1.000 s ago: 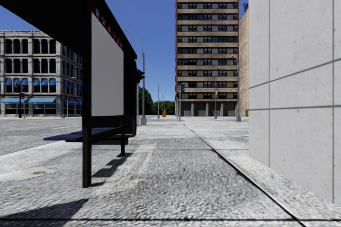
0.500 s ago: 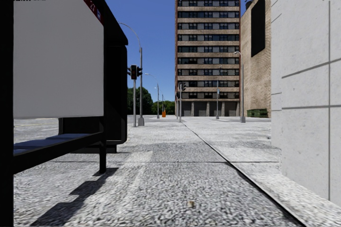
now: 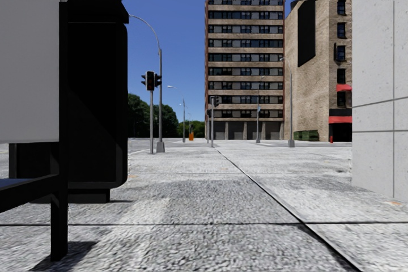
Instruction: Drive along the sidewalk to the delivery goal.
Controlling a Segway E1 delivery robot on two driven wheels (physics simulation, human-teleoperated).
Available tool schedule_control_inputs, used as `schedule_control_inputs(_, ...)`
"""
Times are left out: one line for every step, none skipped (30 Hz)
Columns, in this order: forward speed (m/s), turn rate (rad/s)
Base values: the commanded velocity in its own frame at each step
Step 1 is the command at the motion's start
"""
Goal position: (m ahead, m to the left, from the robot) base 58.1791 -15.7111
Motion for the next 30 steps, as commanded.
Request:
schedule_control_inputs(2.00,-0.25)
schedule_control_inputs(2.00,-0.25)
schedule_control_inputs(2.00,-0.25)
schedule_control_inputs(2.00,-0.25)
schedule_control_inputs(2.00,-0.25)
schedule_control_inputs(2.00,-0.25)
schedule_control_inputs(2.00,-0.25)
schedule_control_inputs(2.00,-0.25)
schedule_control_inputs(2.00,-0.25)
schedule_control_inputs(2.00,-0.25)
schedule_control_inputs(2.00,-0.25)
schedule_control_inputs(2.00,-0.25)
schedule_control_inputs(2.00,-0.25)
schedule_control_inputs(2.00,-0.25)
schedule_control_inputs(2.00,-0.25)
schedule_control_inputs(2.00,-0.25)
schedule_control_inputs(2.00,-0.25)
schedule_control_inputs(2.00,-0.25)
schedule_control_inputs(2.00,-0.25)
schedule_control_inputs(2.00,-0.25)
schedule_control_inputs(2.00,-0.25)
schedule_control_inputs(2.00,-0.25)
schedule_control_inputs(2.00,-0.25)
schedule_control_inputs(2.00,-0.25)
schedule_control_inputs(2.00,-0.25)
schedule_control_inputs(2.00,-0.25)
schedule_control_inputs(2.00,-0.25)
schedule_control_inputs(2.00,-0.25)
schedule_control_inputs(2.00,-0.25)
schedule_control_inputs(2.00,-0.25)
